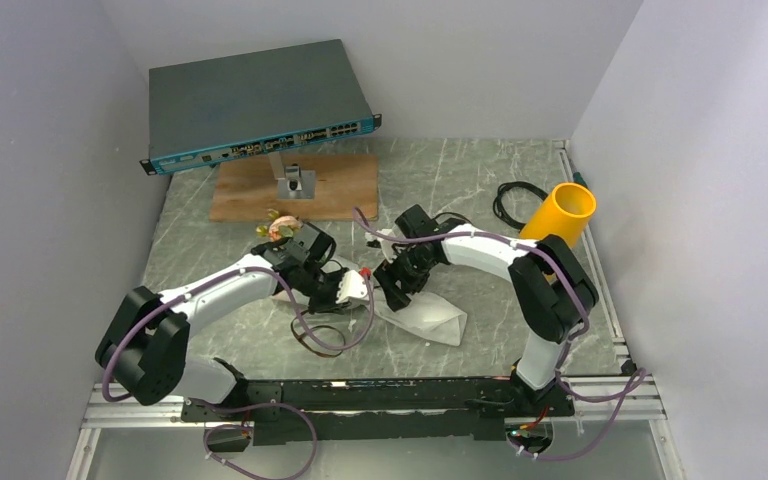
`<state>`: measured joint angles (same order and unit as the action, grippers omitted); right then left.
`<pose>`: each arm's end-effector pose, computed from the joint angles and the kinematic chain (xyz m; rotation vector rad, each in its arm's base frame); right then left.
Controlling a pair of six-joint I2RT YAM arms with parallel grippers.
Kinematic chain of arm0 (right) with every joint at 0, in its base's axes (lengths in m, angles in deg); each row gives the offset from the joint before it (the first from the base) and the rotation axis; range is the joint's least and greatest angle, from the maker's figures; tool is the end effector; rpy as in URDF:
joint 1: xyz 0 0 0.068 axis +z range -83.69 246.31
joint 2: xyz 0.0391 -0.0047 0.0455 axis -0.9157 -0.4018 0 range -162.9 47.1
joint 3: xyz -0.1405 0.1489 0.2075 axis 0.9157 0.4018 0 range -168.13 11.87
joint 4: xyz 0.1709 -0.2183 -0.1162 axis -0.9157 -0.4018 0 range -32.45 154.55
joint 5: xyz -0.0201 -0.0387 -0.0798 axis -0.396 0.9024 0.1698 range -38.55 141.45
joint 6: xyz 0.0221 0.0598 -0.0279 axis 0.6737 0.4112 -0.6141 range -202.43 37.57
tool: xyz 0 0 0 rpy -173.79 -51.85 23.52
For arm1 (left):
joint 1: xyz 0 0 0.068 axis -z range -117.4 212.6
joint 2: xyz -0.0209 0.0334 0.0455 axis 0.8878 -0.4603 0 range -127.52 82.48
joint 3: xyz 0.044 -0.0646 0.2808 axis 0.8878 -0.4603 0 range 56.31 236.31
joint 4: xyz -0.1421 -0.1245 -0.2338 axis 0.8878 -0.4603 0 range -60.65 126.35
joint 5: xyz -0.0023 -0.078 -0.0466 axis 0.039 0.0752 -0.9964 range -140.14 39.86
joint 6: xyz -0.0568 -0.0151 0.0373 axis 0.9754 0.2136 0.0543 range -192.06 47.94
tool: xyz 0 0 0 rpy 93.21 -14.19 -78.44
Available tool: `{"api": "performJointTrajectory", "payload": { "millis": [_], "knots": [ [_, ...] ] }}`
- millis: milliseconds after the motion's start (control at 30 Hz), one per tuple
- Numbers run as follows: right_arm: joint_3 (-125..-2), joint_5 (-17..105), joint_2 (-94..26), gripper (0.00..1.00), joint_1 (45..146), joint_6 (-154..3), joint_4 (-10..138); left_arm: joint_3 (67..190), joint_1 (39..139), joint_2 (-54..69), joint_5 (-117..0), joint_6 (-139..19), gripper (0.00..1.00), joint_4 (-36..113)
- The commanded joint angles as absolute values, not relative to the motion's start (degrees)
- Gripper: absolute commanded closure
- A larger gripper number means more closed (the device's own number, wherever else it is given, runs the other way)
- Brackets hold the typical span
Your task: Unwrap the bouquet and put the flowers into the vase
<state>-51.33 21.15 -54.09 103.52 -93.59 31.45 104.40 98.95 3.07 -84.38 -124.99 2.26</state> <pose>0.2835 0.2510 0.1461 -1.2716 2.5208 0.8500 0.2180 -0.1998 0.1844 1.9150 1.6951 -0.6976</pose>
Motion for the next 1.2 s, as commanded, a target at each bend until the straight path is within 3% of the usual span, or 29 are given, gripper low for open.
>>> {"api": "performJointTrajectory", "payload": {
  "millis": [0,400,800,1000,1100,1167],
  "knots": [
    [-49.29,30.37,-55.12,0.31,105.28,-93.26,35.86,104.41,99.9,3.09,-83.56,-122.29,0.78,5.16],
    [-49.5,34.56,-58.57,0.37,107.18,-93.77,36.35,102.95,99.85,9.56,-81.09,-115.85,0.68,8.95],
    [-51.72,33.11,-61.27,0.43,107.18,-93.94,34.09,101.08,99.05,4.4,-78.0,-116.02,0.56,12.34],
    [-53.2,32.91,-63.29,0.45,107.18,-93.44,33.19,101.51,99.07,2.81,-79.37,-116.77,0.67,12.05],
    [-53.97,32.91,-64.03,0.45,107.18,-93.16,32.61,102.34,99.11,3.79,-79.82,-116.88,0.83,10.78],
    [-54.34,32.84,-64.52,0.46,107.17,-92.99,32.27,103.04,99.09,4.84,-80.08,-116.8,1.0,9.76]
  ]
}}
